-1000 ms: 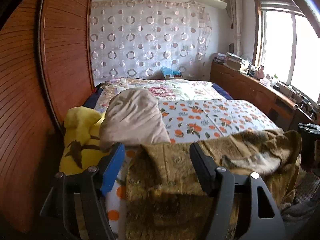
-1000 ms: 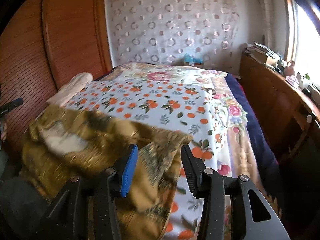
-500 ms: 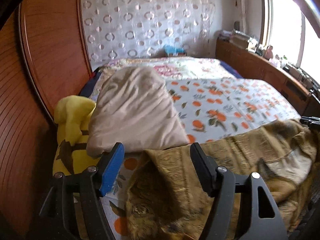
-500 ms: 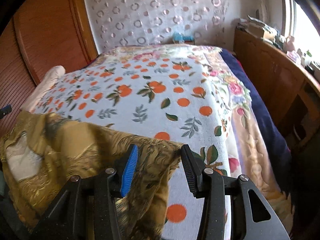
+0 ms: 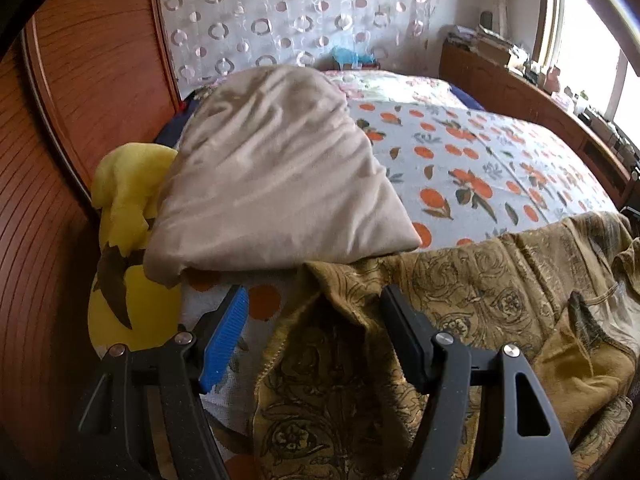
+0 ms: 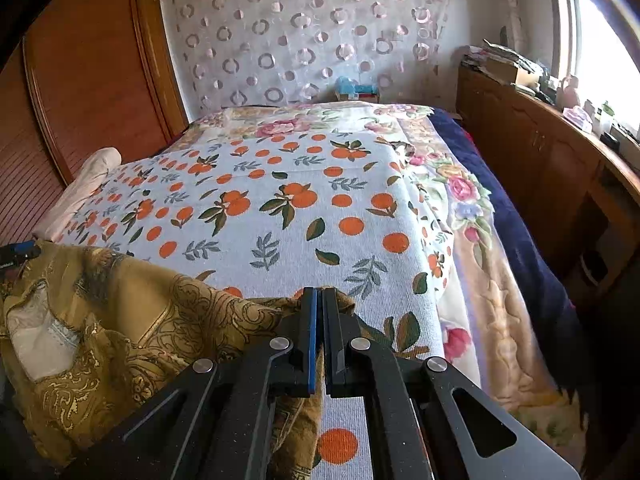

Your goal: Fold small clothes

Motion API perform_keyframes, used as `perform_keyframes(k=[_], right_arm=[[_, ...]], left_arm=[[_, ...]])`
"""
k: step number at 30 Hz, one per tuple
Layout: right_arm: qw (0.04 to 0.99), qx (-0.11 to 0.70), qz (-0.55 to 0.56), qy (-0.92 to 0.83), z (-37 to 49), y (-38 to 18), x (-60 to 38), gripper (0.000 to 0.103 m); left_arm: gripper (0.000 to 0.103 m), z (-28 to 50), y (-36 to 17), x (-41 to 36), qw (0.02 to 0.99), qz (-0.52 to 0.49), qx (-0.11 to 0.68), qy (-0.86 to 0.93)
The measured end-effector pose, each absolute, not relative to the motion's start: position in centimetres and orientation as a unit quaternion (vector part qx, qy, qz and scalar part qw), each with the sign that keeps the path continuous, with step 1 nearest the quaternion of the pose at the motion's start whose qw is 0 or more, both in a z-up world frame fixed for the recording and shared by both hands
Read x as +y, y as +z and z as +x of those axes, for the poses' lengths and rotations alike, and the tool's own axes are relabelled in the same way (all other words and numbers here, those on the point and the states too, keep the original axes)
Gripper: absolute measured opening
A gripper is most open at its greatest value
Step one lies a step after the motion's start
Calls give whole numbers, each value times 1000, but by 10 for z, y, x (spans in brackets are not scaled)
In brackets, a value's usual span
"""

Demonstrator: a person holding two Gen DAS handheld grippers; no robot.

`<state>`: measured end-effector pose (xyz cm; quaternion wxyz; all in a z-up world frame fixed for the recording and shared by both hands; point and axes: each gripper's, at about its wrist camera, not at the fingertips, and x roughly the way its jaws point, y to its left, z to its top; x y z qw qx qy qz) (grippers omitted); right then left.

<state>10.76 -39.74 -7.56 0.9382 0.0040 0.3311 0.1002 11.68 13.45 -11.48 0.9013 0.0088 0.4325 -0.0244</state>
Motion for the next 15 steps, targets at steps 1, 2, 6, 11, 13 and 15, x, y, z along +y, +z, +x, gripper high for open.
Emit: perform_keyframes(k=[1, 2, 6, 11, 13, 15], right_arm=[[939, 330, 5, 101, 107, -75, -397, 2], [939, 329, 5, 101, 109, -75, -397, 2], [940, 330, -10, 87, 111, -76, -396, 38], [935, 341, -11, 98, 114, -80, -393, 68], [931, 349, -13, 104, 117, -83, -391, 68], [927, 358, -14, 108, 121, -87, -391, 68]], left_arm=[[69, 118, -115, 134, 901, 8, 432, -26], [69, 118, -115, 134, 901, 7, 433, -27], [72, 122, -117, 137, 900, 0, 435, -29], [73, 125, -117, 140, 899, -3, 436, -29], [73, 125, -117, 140, 899, -3, 436, -29], [75, 126, -117, 140, 899, -4, 437, -28]])
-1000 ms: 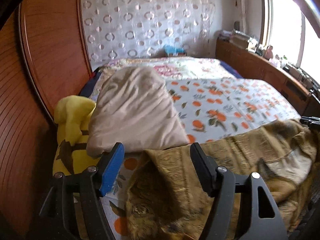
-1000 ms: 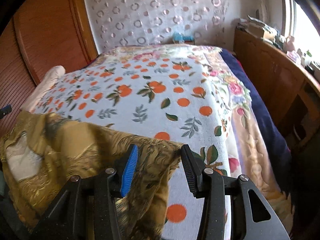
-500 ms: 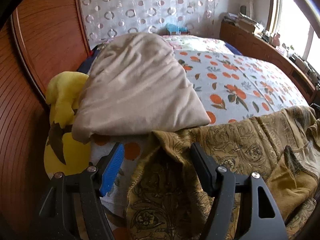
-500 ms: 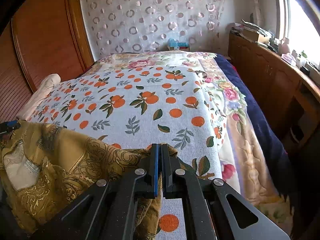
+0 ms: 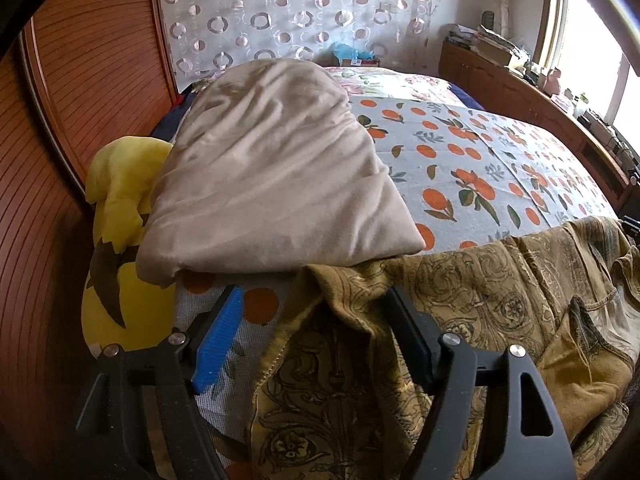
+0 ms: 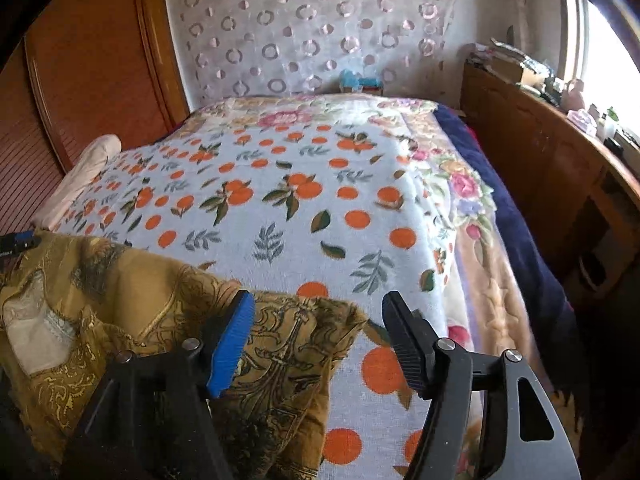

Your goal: Fold small clothes

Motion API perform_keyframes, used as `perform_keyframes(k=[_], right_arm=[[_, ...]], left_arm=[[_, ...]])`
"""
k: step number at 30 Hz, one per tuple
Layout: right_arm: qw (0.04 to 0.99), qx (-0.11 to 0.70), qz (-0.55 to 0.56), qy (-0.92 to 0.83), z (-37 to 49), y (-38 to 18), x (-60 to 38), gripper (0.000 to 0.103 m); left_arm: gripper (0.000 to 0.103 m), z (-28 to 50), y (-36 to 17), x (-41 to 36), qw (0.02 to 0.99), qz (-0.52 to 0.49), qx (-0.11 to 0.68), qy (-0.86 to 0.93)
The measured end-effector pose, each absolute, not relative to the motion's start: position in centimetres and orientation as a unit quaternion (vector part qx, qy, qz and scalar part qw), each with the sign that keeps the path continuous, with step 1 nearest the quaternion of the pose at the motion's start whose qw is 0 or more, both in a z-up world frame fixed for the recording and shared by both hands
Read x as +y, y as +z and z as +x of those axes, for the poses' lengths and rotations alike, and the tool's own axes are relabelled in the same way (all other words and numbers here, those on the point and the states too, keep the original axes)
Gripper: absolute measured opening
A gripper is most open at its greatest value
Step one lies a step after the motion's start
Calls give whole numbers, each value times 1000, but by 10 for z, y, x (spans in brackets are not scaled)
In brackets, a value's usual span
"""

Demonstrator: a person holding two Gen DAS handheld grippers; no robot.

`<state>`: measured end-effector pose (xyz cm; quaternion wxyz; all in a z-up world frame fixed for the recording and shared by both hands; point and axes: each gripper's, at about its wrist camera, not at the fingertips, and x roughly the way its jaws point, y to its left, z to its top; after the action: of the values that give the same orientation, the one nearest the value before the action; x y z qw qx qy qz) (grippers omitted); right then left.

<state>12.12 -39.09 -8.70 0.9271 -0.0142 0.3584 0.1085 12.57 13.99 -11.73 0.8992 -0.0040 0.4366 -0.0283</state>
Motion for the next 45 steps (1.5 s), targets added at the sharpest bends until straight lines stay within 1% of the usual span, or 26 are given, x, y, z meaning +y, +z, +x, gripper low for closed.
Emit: perform_keyframes(k=[3, 7, 8, 9, 10, 12, 13, 14, 15, 16, 17, 18, 19, 20, 23, 25, 28, 29, 32, 36, 40, 45], right_arm=[[920, 374, -13, 117, 127, -94, -390, 68], [920, 374, -32, 116, 125, -92, -386, 69], [919, 375, -40, 115, 124, -91, -385, 69], [919, 375, -43, 117, 124, -90, -383, 69], [918, 375, -44, 120, 124, -90, -383, 69], [917, 375, -43, 128, 125, -89, -384, 69], [917, 375, -43, 131, 125, -89, -384, 68], [916, 374, -45, 133, 124, -89, -383, 63], [915, 375, -48, 139, 123, -90, -382, 58], [913, 377, -48, 148, 123, -89, -381, 45], [909, 381, -46, 161, 122, -88, -380, 25], [905, 385, -43, 175, 121, -88, -377, 18], [904, 386, -46, 180, 119, -88, -375, 13], [904, 384, -55, 179, 116, -88, -373, 11], [909, 363, -41, 203, 102, -77, -376, 9], [921, 333, -32, 199, 86, -59, -382, 9], [940, 272, -8, 208, 55, -11, -393, 9], [944, 253, -11, 210, 44, 6, -395, 9], [955, 195, -24, 220, 12, 62, -396, 9], [966, 116, -56, 224, -30, 139, -395, 9], [973, 45, -83, 213, -62, 210, -399, 9], [977, -14, -94, 191, -91, 263, -408, 9]], left_arm=[[76, 127, -118, 139, 899, -4, 437, -28], [76, 127, -118, 140, 899, -1, 436, -30], [74, 127, -118, 139, 900, -1, 435, -32], [64, 127, -118, 137, 901, 4, 432, -45], [58, 126, -117, 134, 901, 9, 431, -58], [39, 124, -115, 129, 899, 14, 433, -72], [33, 124, -114, 127, 896, 14, 436, -83], [20, 124, -114, 125, 894, 11, 438, -91], [11, 124, -114, 122, 892, 7, 442, -101], [10, 123, -113, 119, 891, 11, 442, -101], [9, 121, -112, 115, 892, 26, 441, -98], [8, 118, -110, 112, 893, 34, 439, -95], [8, 115, -107, 109, 895, 35, 434, -95], [7, 108, -100, 107, 902, 30, 419, -100], [7, 75, -64, 105, 926, -6, 358, -119], [7, 53, -36, 101, 939, -20, 317, -134], [7, 27, 11, 94, 953, -18, 262, -152], [7, 22, 24, 94, 957, -17, 248, -153], [7, -3, 86, 96, 970, -24, 179, -162], [7, -23, 152, 105, 983, -14, 113, -145], [7, -37, 202, 123, 991, -10, 65, -121], [7, -54, 238, 136, 995, -2, 18, -96]])
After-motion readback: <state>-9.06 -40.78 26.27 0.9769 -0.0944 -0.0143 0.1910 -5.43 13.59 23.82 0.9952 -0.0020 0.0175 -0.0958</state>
